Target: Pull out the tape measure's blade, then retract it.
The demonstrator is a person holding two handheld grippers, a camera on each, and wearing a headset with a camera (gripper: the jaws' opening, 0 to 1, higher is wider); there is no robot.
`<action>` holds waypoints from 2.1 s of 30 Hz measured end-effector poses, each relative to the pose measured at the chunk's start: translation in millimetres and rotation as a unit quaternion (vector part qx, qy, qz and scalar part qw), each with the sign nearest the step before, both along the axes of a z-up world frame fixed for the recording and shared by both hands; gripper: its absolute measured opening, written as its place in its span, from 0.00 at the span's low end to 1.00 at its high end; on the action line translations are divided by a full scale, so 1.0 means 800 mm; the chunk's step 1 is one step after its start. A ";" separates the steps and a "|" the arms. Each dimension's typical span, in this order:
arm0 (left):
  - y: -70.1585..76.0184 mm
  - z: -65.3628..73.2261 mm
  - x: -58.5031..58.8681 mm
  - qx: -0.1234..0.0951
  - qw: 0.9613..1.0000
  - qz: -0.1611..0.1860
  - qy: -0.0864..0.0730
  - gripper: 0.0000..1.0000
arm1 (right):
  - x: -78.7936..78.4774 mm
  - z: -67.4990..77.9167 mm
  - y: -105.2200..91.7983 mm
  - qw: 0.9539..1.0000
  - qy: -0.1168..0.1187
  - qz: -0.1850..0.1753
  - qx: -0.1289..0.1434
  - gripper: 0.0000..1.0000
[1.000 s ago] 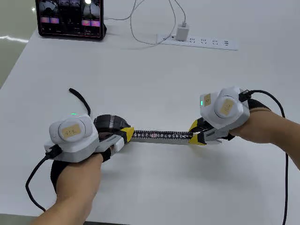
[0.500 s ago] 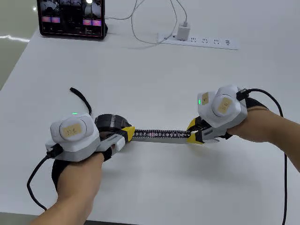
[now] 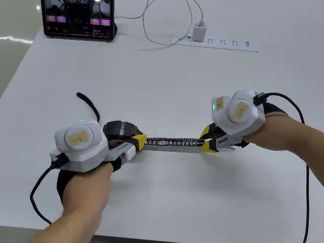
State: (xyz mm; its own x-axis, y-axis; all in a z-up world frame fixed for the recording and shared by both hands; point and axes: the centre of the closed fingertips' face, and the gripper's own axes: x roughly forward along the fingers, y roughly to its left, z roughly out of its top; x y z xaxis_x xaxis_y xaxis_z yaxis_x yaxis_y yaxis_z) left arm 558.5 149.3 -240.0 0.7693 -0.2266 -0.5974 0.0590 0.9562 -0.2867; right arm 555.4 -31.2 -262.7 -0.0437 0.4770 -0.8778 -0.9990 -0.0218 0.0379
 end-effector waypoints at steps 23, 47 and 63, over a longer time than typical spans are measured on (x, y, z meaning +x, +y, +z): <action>0.000 0.001 -0.001 -0.006 1.000 0.000 -0.002 0.59 | -0.001 0.002 0.021 1.000 -0.001 0.006 0.010 0.10; 0.000 0.002 -0.001 -0.010 1.000 0.001 -0.002 0.59 | -0.001 0.001 0.042 1.000 0.004 0.010 0.021 0.09; 0.000 0.003 -0.001 -0.016 1.000 0.002 -0.003 0.59 | -0.005 0.001 0.068 0.999 0.013 0.009 0.039 0.10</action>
